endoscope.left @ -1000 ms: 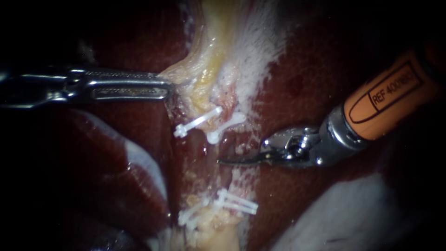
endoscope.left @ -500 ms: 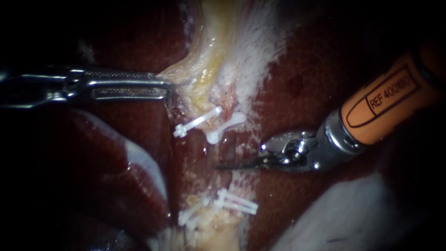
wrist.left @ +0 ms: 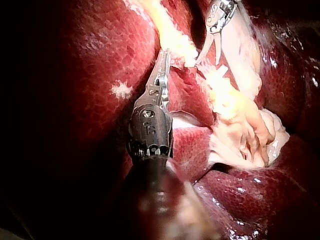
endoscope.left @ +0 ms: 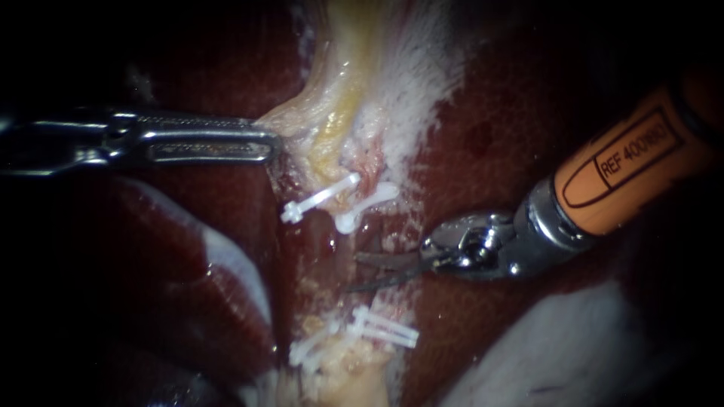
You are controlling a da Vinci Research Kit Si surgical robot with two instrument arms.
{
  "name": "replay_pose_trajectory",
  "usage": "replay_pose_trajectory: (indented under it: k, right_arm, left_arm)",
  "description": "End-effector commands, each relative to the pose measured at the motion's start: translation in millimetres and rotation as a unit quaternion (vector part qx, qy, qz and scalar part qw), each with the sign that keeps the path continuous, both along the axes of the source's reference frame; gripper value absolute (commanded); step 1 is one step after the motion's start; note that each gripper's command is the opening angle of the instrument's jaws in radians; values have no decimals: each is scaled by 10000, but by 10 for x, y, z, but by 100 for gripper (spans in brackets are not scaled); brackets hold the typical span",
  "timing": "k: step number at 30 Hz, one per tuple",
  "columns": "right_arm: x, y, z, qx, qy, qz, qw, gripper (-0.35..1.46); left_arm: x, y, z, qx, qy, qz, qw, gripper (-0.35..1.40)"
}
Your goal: Go back from the cut right tube
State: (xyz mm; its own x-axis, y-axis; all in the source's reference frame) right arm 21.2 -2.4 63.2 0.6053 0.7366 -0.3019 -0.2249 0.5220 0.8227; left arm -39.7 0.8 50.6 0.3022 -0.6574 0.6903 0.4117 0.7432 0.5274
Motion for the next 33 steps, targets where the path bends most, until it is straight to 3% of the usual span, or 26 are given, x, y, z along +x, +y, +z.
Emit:
replay_pose_trajectory:
  k: [1, 13, 18, 20, 26, 33]
  right_arm:
    - [0, 0, 0, -2, -1, 4, 10000, 81]
    - [-12, 3, -4, 6, 11, -7, 10000, 98]
    - [-32, 9, -11, -449, 156, -86, 9988, 101]
    - [-41, 13, -16, -777, 223, -102, 9967, 104]
    - [-66, 31, -28, -1390, 479, -370, 9884, 115]
    - [-92, 59, -36, -2184, 814, -610, 9705, 131]
  left_arm:
    - [0, 0, 0, -1, 3, -2, 10000, -35]
    - [2, -1, 0, -2, 0, 2, 10000, -35]
    - [3, -1, 1, -2, -3, 8, 10000, -35]
    - [4, -1, 1, -2, -4, 9, 10000, -35]
    - [5, 0, 3, -3, -6, 13, 10000, -35]
    - [5, 0, 4, -5, -6, 14, 10000, -35]
